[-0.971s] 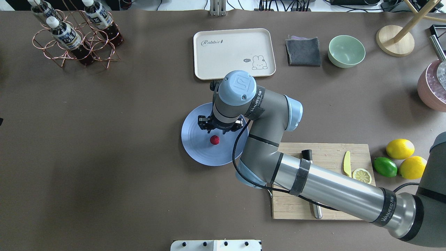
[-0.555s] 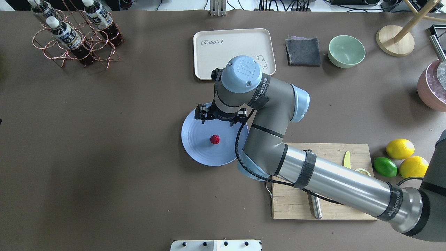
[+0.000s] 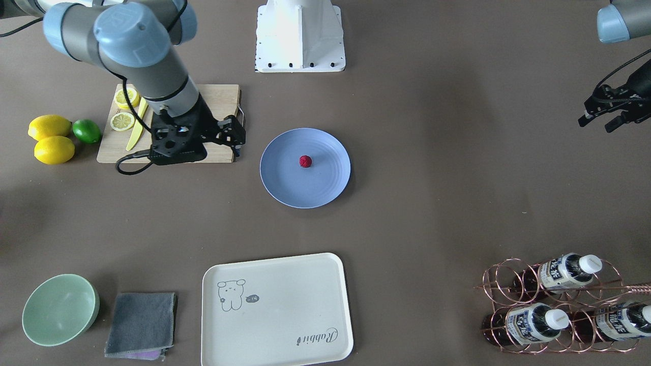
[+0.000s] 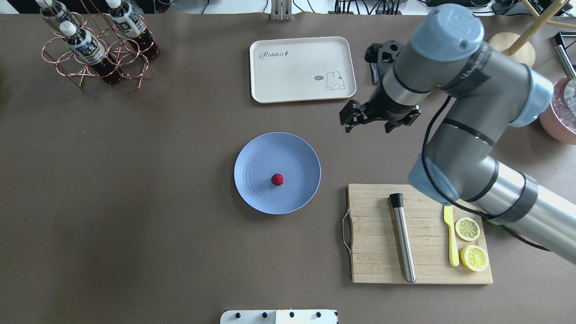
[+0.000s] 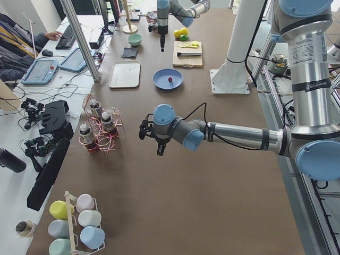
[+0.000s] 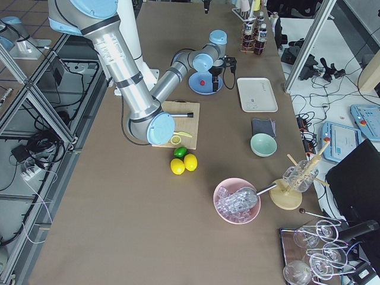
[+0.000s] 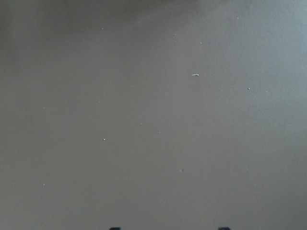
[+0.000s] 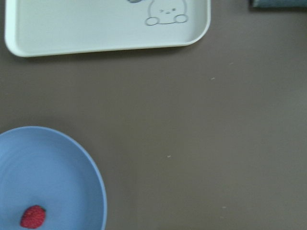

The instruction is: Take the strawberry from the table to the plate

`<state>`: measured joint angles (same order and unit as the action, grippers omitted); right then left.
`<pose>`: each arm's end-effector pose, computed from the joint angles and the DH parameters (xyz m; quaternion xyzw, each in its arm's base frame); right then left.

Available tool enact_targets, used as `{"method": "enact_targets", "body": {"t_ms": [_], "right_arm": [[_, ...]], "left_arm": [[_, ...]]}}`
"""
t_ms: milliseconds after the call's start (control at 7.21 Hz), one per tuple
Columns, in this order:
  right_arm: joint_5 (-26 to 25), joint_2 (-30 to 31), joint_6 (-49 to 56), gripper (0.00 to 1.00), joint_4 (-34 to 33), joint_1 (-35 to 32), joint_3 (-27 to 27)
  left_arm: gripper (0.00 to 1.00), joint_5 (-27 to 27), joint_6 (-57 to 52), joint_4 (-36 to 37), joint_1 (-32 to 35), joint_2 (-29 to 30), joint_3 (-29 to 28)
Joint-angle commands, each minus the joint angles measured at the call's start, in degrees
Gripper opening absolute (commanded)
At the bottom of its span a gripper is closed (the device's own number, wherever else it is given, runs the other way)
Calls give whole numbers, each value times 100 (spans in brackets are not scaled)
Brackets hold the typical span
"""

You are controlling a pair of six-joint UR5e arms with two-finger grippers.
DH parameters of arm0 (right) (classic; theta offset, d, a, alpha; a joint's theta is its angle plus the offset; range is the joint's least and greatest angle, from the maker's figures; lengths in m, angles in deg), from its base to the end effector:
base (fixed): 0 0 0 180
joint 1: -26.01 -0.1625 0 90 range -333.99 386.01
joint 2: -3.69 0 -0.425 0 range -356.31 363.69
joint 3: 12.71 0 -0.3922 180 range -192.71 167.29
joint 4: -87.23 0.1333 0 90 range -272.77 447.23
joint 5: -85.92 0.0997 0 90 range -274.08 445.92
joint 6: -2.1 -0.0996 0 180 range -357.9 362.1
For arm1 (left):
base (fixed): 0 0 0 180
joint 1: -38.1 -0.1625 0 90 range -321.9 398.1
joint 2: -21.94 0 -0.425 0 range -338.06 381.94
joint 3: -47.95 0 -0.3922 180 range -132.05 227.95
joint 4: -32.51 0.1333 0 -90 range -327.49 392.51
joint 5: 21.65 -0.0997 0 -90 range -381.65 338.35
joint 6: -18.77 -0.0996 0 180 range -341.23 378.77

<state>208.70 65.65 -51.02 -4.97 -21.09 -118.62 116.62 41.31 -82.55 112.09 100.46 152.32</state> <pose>-0.3587 -0.5026 0.2615 0.0327 -0.4305 -0.0203 0.9018 0.0609 -0.4260 0.5711 0.0771 0.4473 0.0481 0.8898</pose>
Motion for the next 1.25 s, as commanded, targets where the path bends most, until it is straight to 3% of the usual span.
{"method": "enact_targets", "body": {"t_ms": [0,277,416,693,1109], "right_arm": [[483,1460,2154,100,-70,-1156,-446],[991,2561,4404,100,-96,-2419,-352],[1377,2827,5451,100,-105,-3122,-72],[1363,2760,6677,100,-263,-4118,709],[1249,2961,7122,100,-263,-4377,923]], "left_arm": [[74,-2,-347,10,264,-188,5],[74,7,-338,27,291,-179,5],[74,7,-347,306,300,-136,57],[74,51,-905,597,658,-109,76],[74,42,-2890,2280,1861,249,101]]}}
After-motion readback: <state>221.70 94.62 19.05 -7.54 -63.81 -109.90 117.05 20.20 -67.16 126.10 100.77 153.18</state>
